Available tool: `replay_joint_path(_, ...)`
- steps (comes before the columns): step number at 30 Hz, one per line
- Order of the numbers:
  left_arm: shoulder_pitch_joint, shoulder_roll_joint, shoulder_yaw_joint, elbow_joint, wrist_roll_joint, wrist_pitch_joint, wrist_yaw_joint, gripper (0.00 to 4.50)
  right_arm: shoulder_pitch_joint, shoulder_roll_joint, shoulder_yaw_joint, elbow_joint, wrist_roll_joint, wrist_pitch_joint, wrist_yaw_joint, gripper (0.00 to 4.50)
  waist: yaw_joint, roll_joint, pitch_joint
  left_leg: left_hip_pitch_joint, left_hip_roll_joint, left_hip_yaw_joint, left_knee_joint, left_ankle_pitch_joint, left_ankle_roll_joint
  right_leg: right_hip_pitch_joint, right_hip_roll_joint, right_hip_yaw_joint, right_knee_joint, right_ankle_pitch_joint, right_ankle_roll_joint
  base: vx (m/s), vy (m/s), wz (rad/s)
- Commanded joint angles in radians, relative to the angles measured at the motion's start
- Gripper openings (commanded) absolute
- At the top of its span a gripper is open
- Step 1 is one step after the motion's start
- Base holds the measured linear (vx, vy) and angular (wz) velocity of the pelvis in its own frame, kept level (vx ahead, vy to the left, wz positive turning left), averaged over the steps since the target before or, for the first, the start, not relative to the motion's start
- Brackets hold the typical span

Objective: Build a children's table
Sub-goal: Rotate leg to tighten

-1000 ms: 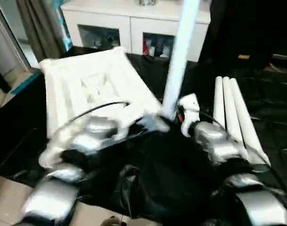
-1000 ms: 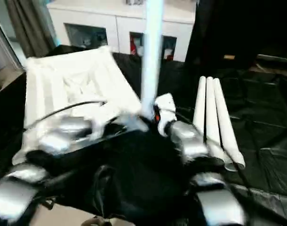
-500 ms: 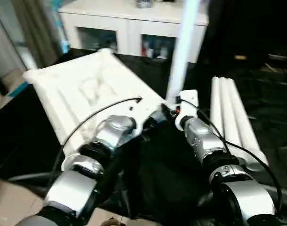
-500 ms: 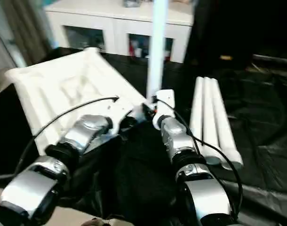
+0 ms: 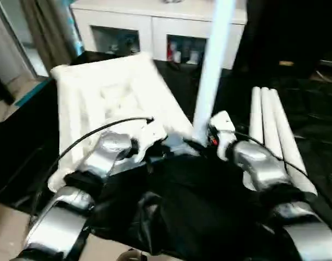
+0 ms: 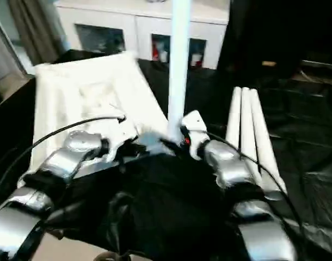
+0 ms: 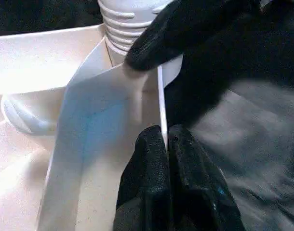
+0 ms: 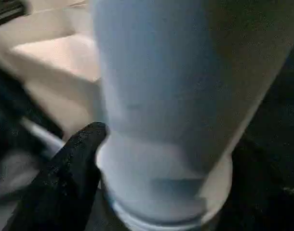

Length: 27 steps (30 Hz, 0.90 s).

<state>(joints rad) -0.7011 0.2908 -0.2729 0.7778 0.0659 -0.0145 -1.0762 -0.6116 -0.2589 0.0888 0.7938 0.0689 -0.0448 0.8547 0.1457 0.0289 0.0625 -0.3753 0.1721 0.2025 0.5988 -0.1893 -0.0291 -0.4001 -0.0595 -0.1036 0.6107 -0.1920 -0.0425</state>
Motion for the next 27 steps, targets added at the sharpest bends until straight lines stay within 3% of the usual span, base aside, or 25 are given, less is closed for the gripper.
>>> replay_joint_path(1,0.020,0.010,-0.012,-0.026,-0.015,-0.009,-0.057,0.00,0.012,-0.015,0.009,-0.046,0.016,0.021,0.066,3.66,-0.001,-0.002,-0.078,0.014,0.084,-0.040,-0.061,-0.137,0.087,0.057,-0.122,0.071,-0.066,-0.116,-0.210,0.000,0.000,0.00)
replay_joint_path(7,0.029,0.031,-0.006,-0.039,-0.021,-0.008,-0.076,0.00,0.018,-0.022,0.002,-0.068,0.048,0.045,0.143,3.41,0.000,-0.004,-0.077,0.016,0.084,-0.041,-0.063,-0.144,0.070,0.055,-0.122,0.072,-0.073,-0.178,-0.197,0.000,0.000,0.00)
replay_joint_path(12,0.041,0.038,-0.009,-0.064,-0.028,0.008,-0.096,0.00,0.027,-0.019,0.007,-0.094,0.069,0.071,0.168,2.90,0.000,-0.005,-0.080,0.014,0.081,-0.040,-0.060,-0.112,0.075,0.056,-0.120,0.071,-0.066,-0.136,-0.203,0.000,0.000,0.00)
replay_joint_path(18,0.042,0.030,-0.008,-0.057,-0.006,0.022,-0.040,0.00,0.051,-0.006,0.023,-0.091,0.037,0.092,0.128,2.80,0.001,-0.004,-0.078,0.015,0.082,-0.040,-0.061,-0.123,0.071,0.053,-0.120,0.071,-0.070,-0.158,-0.196,0.000,0.000,0.00)
replay_joint_path(20,0.020,0.005,-0.004,-0.007,0.029,0.050,0.069,0.00,0.038,0.026,0.012,-0.012,-0.005,0.081,-0.024,2.78,-0.003,-0.004,-0.073,0.018,0.082,-0.041,-0.065,-0.144,0.057,0.050,-0.121,0.071,-0.078,-0.202,-0.188,0.000,0.000,0.00)
replay_joint_path(21,0.015,-0.003,-0.001,0.006,0.031,0.059,0.091,0.00,0.032,0.036,0.006,0.009,-0.013,0.080,-0.067,2.78,-0.005,-0.009,-0.070,0.023,0.078,-0.041,-0.066,-0.163,0.041,0.050,-0.123,0.071,-0.085,-0.259,-0.181,0.000,0.000,0.00)
replay_joint_path(22,0.006,-0.017,0.005,0.023,0.036,0.078,0.135,0.00,0.026,0.053,-0.005,0.038,-0.021,0.087,-0.130,2.77,-0.012,-0.006,-0.061,0.030,0.078,-0.045,-0.073,-0.227,0.013,0.048,-0.126,0.070,-0.101,-0.380,-0.158,0.000,0.000,0.00)
replay_joint_path(23,-0.007,-0.034,0.012,0.045,0.043,0.096,0.188,0.00,0.018,0.072,-0.019,0.066,-0.024,0.092,-0.199,2.77,-0.014,-0.006,-0.060,0.035,0.079,-0.047,-0.076,-0.245,0.007,0.046,-0.126,0.070,-0.105,-0.409,-0.149,0.000,0.000,0.00)
replay_joint_path(27,-0.064,-0.101,0.049,0.127,0.047,0.187,0.376,0.00,-0.024,0.151,-0.094,0.157,0.008,0.126,-0.424,2.77,-0.031,-0.005,-0.051,0.054,0.075,-0.054,-0.081,-0.357,-0.024,0.038,-0.130,0.068,-0.128,-0.567,-0.104,0.000,0.000,0.00)
